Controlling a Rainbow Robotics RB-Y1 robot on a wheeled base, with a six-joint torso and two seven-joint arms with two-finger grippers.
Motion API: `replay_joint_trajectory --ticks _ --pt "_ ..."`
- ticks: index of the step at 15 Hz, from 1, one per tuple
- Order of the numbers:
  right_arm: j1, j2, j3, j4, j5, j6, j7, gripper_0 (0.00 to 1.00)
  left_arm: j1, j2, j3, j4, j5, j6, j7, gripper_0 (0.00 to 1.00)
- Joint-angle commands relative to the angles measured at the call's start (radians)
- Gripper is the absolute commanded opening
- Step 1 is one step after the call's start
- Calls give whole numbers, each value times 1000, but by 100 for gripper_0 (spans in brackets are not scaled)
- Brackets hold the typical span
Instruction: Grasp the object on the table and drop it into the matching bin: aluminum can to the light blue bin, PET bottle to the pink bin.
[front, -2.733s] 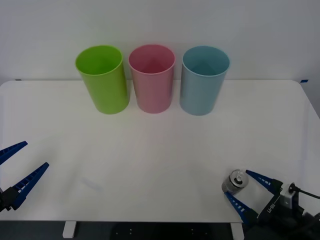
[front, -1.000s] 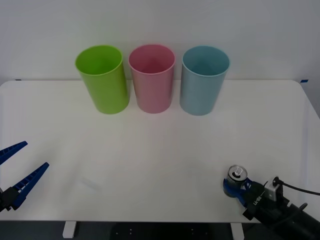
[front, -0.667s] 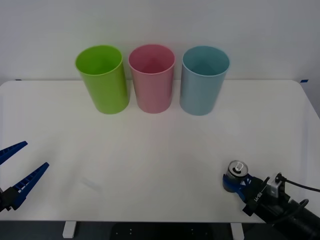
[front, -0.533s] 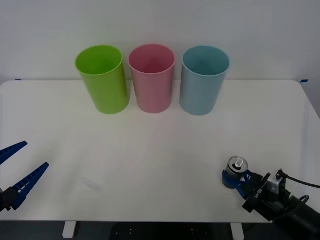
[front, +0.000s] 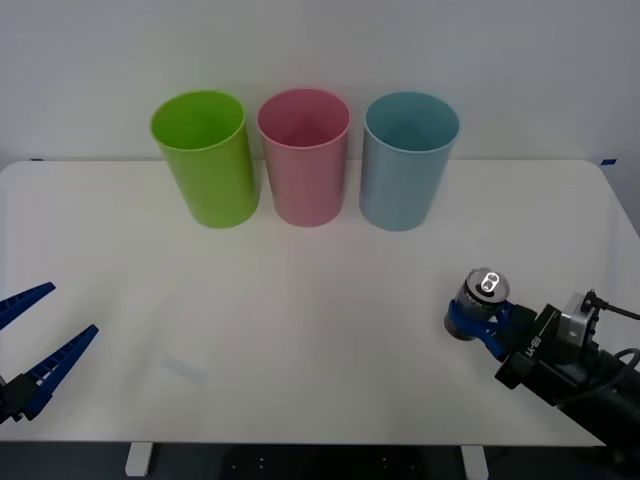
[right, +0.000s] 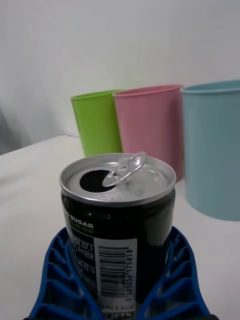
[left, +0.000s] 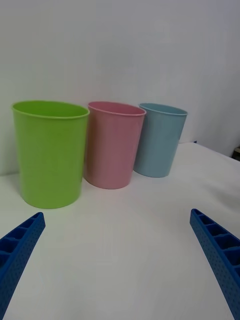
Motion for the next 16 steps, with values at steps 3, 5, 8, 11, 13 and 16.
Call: replay_joint_trajectory --ticks 3,5,8,11,13,16 --pt "1 -40 1 -198 24 94 -179 0 0 0 0 0 0 0 0 100" --pt "-2 -60 1 -276 51 166 -267 0 0 0 0 0 0 0 0 100" --pt "-25 -77 4 -368 118 286 -396 0 0 0 0 0 0 0 0 100" --pt "-98 -81 7 -383 172 355 -511 0 0 0 0 0 0 0 0 100" --pt "-141 -81 7 -382 215 395 -572 0 0 0 0 0 0 0 0 100" --pt "-235 -81 6 -354 311 436 -663 0 0 0 0 0 0 0 0 100"
